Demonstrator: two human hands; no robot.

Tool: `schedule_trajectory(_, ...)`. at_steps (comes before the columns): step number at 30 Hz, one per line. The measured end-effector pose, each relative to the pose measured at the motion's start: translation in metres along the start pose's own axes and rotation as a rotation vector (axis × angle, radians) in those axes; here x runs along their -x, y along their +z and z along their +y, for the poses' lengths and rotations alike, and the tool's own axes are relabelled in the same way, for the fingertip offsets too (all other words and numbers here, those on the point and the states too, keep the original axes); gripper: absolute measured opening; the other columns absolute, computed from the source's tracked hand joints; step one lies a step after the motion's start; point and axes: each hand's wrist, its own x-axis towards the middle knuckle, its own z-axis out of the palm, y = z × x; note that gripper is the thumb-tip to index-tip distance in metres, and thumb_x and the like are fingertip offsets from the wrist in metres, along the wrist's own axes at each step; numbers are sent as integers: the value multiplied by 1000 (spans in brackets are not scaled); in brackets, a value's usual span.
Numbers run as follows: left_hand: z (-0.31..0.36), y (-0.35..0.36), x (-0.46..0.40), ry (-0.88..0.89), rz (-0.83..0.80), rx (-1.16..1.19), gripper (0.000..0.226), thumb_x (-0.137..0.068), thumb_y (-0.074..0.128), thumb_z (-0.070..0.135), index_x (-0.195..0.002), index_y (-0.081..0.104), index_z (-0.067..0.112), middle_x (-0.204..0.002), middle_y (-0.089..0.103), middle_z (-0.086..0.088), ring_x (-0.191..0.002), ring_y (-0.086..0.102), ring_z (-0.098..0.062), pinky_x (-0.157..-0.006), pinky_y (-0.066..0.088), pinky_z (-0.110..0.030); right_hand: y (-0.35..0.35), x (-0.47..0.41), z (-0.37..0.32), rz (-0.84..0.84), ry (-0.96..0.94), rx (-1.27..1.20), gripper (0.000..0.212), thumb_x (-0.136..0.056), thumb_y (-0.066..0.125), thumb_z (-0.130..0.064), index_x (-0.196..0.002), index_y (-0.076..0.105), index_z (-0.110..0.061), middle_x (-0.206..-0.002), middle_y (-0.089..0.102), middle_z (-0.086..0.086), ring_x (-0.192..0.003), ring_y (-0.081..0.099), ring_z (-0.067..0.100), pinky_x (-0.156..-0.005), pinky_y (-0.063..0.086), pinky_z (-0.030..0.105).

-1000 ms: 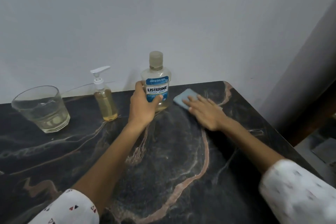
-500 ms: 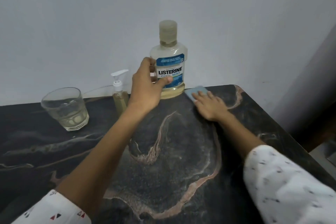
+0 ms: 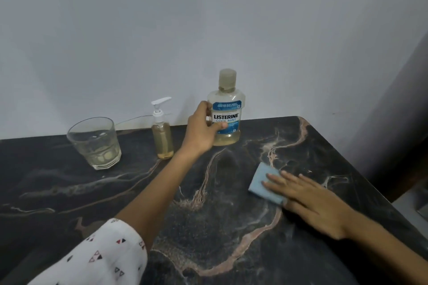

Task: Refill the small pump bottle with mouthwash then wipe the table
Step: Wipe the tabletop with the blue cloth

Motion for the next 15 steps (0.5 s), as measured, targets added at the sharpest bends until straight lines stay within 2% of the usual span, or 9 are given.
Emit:
schedule_trajectory(3, -6, 10, -2, -35, -18, 26, 32, -84, 68, 6, -104, 45, 15, -104, 57, 2, -93, 60, -17, -78, 50, -22, -8, -30, 3, 32, 123, 26, 44, -103, 19, -38, -137, -5, -53, -151, -6, -27, -143, -10, 1, -116, -7, 27)
schedule_trajectory(5, -10, 16, -3, -51, -33, 30, 32, -83, 69, 5, -104, 46, 13, -103, 58, 2, -93, 60, -17, -80, 50, -25, -1, -41, -12, 32, 87, 22, 45, -102, 20, -41, -137, -7, -53, -152, -8, -26, -143, -12, 4, -117, -7, 31)
schedule_trajectory(8, -15, 22, -5, -76, -39, 38, 33, -82, 69, 3, -107, 48, 9, -105, 59, -1, -97, 61, -19, -85, 51, -30, 20, -23, -42, 16, -127, -17, 43, -99, 15, -51, -135, -3, -64, -149, -14, -33, -139, -22, -3, -113, -18, 27)
schedule_trajectory(10, -19, 25, -6, -93, -49, 39, 34, -83, 68, 4, -109, 47, 9, -113, 60, -5, -102, 60, -19, -91, 51, -33, 29, 0, -47, -11, -210, -43, 44, -96, 11, -59, -138, -1, -64, -148, -11, -38, -138, -20, -5, -111, -19, 24)
schedule_trajectory(12, -22, 28, -6, -109, -58, 34, 35, -84, 68, 5, -110, 46, 11, -120, 60, -7, -105, 59, -18, -93, 51, -35, 28, 19, -37, -28, -206, -58, 46, -94, 9, -64, -139, 2, -63, -148, -8, -39, -140, -15, -5, -111, -17, 23)
schedule_trajectory(15, -25, 32, -7, -126, -52, 40, 35, -84, 68, 6, -110, 46, 13, -121, 60, -7, -110, 59, -22, -94, 52, -38, 16, 32, -14, 8, -93, -35, 47, -91, 10, -67, -137, 2, -65, -146, -7, -43, -139, -11, -9, -111, -16, 18)
